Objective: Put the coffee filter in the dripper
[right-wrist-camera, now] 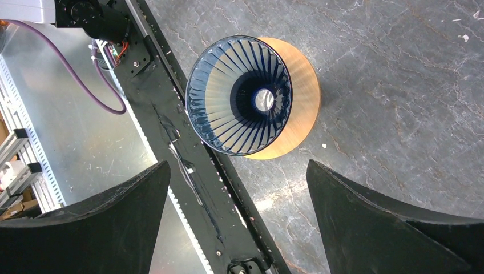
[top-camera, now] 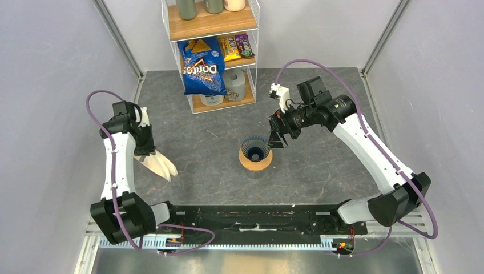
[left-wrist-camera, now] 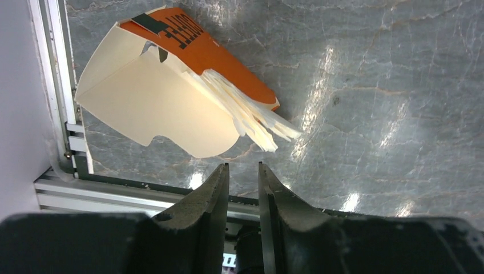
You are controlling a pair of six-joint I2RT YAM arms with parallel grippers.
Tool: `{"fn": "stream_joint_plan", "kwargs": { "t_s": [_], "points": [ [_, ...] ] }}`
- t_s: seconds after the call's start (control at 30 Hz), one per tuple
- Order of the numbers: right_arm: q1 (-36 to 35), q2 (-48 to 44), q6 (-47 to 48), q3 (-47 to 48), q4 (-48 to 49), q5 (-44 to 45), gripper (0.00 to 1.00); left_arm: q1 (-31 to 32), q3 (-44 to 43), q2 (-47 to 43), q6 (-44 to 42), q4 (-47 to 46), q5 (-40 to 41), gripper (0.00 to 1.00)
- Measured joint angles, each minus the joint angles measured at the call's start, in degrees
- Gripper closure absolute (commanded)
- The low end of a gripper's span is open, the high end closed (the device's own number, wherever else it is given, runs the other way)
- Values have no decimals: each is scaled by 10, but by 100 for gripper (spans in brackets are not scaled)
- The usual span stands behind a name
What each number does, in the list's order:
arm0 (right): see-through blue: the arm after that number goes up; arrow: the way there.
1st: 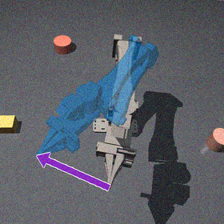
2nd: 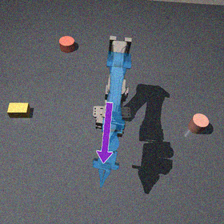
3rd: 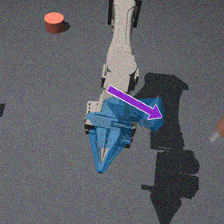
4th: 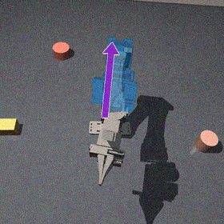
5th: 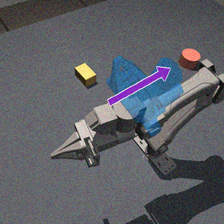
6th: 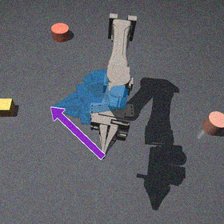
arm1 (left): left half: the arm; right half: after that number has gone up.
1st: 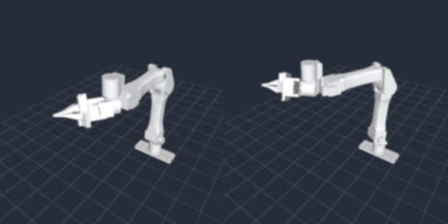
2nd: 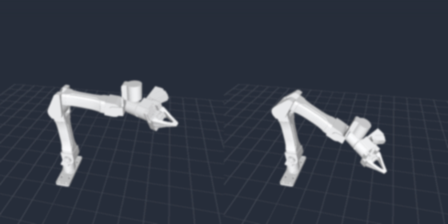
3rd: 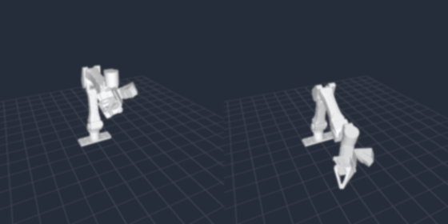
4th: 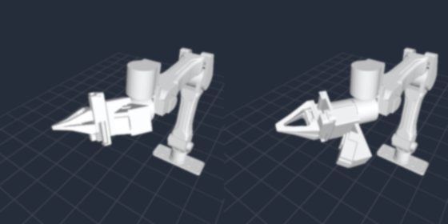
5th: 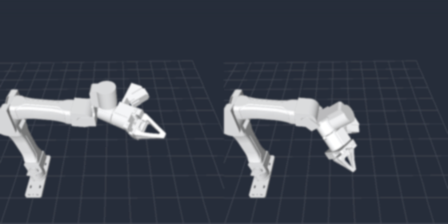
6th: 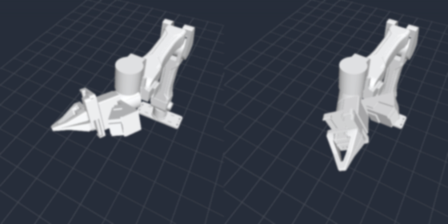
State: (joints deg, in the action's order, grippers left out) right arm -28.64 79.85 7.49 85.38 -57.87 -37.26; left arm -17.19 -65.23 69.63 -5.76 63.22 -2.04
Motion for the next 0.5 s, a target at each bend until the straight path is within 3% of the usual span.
{"fn": "stream_joint_plan", "kwargs": {
  "t_s": [0.5],
  "points": [
    [0, 0, 0, -5, 0, 1, 3, -3, 50, 16, 60, -50, 7, 72]
  ]
}}
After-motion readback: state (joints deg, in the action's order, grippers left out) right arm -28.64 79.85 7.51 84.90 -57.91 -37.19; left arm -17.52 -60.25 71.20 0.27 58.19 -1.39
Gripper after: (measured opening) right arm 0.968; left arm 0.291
